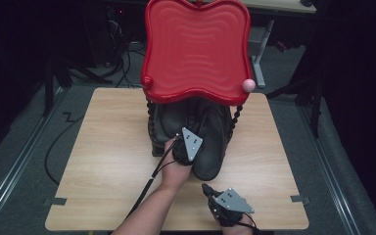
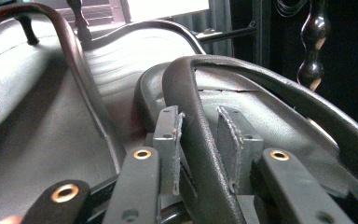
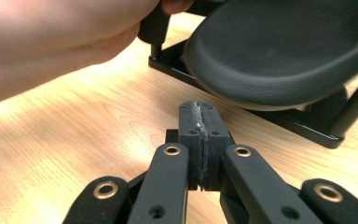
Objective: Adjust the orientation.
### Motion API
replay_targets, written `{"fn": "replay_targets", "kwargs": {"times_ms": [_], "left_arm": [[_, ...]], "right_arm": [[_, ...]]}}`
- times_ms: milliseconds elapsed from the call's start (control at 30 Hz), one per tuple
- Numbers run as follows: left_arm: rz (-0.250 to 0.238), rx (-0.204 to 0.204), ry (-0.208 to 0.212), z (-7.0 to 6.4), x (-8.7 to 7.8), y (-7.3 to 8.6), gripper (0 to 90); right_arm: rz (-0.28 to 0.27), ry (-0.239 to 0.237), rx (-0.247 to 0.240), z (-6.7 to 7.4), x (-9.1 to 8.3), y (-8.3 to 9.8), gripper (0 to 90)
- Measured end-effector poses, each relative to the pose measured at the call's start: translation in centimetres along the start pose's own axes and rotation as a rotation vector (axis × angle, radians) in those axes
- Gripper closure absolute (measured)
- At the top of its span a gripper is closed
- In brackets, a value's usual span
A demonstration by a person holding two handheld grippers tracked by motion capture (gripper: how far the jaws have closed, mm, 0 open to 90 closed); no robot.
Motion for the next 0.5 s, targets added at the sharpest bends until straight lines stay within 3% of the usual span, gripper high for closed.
{"fn": "replay_targets", "kwargs": {"times_ms": [167, 333, 433, 500], "left_arm": [[-0.007, -0.009, 0.005, 0.2, 0.0, -0.1, 67.9], [-0.02, -0.016, 0.008, 0.4, -0.4, -0.3, 64.3], [-0.031, -0.021, 0.025, 0.3, -1.1, -0.3, 61.9], [-0.025, -0.047, 0.055, 0.0, -1.5, 0.1, 61.3]], "right_arm": [[-0.011, 0.033, 0.03, -1.2, 0.7, -0.7, 89.8], [-0.018, 0.057, 0.086, -3.3, 1.2, -1.4, 89.6], [-0.021, 0.065, 0.104, -4.4, 1.7, -1.8, 89.6], [-0.024, 0.075, 0.107, -5.0, 2.0, -2.2, 89.6]]}}
Point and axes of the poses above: each handheld gripper's, and its own axes: x roughly forward along the jaws, y roughly out of its underside, z roughly to its left, the point moved 9 cm from there along x, roughly forward along the jaws, and after that the axes turned 11 degrees about z, right-handed, at the moved point
